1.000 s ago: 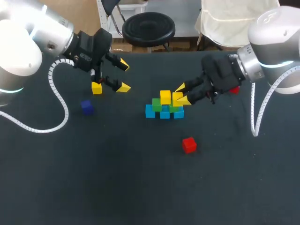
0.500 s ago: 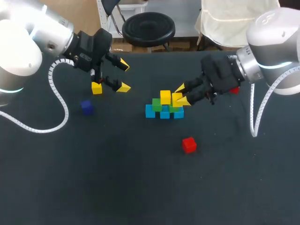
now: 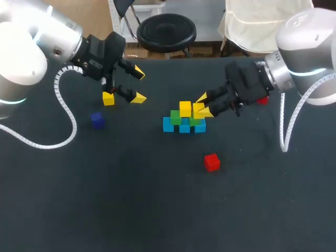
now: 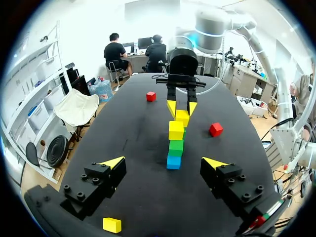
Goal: Place the blue cubes, place green cubes on the blue cubes, place the yellow cubes on the green cubes, then place the red cubes on the yellow cubes, and place purple cube on the red cubes.
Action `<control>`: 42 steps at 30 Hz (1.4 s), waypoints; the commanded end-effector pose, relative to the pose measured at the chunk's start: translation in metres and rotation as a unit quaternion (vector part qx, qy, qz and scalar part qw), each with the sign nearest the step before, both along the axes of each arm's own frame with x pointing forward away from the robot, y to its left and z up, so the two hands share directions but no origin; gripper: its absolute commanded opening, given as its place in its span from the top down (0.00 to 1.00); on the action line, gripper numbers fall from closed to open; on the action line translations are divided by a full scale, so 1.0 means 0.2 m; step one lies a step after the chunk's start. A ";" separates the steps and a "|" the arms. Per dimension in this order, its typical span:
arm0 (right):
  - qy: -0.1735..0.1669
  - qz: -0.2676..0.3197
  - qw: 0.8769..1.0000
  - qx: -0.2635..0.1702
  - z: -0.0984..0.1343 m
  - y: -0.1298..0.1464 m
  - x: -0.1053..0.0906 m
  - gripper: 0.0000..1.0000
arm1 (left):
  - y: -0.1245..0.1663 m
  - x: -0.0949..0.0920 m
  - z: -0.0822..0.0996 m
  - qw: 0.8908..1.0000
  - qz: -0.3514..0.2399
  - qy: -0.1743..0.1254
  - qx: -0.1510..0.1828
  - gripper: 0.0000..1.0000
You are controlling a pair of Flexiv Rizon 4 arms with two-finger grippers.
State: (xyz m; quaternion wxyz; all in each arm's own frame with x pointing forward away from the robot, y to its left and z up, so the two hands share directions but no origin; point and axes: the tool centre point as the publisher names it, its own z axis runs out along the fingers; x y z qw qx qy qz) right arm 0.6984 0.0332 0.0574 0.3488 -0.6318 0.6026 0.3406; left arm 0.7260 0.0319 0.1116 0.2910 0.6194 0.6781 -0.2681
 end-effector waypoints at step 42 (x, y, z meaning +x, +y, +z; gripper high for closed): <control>0.006 0.004 1.000 -0.004 -0.01 0.02 0.04 1.00 | 0.00 0.00 0.00 1.000 -0.001 0.001 0.001 0.00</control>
